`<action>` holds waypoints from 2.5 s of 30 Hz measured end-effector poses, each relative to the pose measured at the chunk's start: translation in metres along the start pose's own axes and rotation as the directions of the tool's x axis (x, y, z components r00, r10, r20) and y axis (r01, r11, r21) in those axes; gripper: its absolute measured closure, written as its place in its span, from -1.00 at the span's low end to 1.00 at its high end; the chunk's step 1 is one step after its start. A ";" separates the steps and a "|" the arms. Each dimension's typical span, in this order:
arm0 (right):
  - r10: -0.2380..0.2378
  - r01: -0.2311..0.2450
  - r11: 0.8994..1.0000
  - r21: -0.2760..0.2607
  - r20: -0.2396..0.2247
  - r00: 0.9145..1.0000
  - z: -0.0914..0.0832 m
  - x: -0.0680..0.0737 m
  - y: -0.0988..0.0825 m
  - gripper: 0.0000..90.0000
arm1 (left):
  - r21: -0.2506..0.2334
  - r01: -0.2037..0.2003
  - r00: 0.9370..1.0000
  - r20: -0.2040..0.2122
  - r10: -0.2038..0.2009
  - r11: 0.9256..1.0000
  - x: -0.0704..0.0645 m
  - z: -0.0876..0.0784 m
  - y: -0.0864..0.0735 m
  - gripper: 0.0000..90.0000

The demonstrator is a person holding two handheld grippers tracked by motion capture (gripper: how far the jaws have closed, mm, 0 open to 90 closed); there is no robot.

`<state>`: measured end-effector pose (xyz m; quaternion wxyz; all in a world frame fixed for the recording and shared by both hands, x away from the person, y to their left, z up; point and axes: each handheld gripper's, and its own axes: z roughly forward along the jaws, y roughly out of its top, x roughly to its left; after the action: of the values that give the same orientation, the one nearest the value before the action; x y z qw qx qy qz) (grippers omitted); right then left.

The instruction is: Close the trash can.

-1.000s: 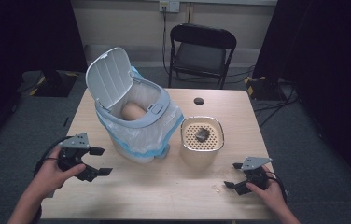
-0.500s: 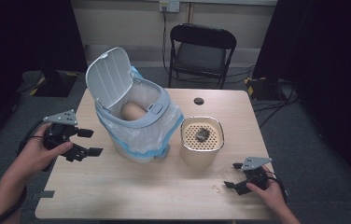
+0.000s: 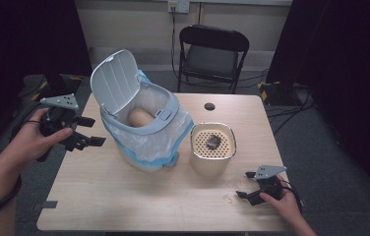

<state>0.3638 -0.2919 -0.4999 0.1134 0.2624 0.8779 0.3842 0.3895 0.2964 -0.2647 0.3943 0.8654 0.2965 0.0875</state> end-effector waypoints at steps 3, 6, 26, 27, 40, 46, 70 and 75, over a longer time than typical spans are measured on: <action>0.000 0.000 1.000 0.000 0.000 1.000 0.000 0.000 0.000 -0.70 | 0.002 -0.016 1.000 -0.010 0.016 1.000 0.001 -0.004 0.010 -0.64; -0.001 0.001 1.000 0.001 -0.002 1.000 0.000 0.000 0.000 -0.70 | 0.004 -0.028 0.999 -0.018 0.028 1.000 0.001 -0.007 0.021 -0.64; -0.001 0.001 1.000 0.001 -0.002 1.000 0.000 0.000 0.000 -0.70 | -0.027 -0.083 0.997 -0.007 0.083 0.996 -0.007 -0.001 0.054 -0.63; -0.001 0.001 1.000 0.001 -0.002 1.000 0.000 0.000 0.000 -0.70 | -0.020 -0.071 0.997 -0.002 0.071 0.997 -0.006 0.000 0.051 -0.63; -0.001 0.001 1.000 0.001 -0.002 1.000 0.000 0.000 0.000 -0.70 | -0.029 -0.002 0.999 -0.053 0.001 1.000 0.014 -0.006 0.039 -0.64; -0.001 0.001 1.000 0.001 -0.002 1.000 0.000 0.000 0.000 -0.70 | -0.063 -0.028 0.998 -0.055 0.024 0.998 0.015 -0.004 0.052 -0.64; -0.003 0.003 1.000 0.000 -0.001 1.000 0.000 0.001 0.000 -0.70 | -0.010 -0.125 0.988 0.092 0.126 0.992 -0.022 0.035 0.083 -0.56; -0.002 0.002 1.000 0.000 -0.002 1.000 0.000 0.001 0.000 -0.70 | 0.013 -0.085 0.990 0.114 0.083 0.996 -0.021 0.049 0.082 -0.31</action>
<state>0.3624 -0.2918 -0.5000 0.1131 0.2612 0.8783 0.3842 0.4285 0.2111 -0.2357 0.3984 0.8843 0.2377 0.0523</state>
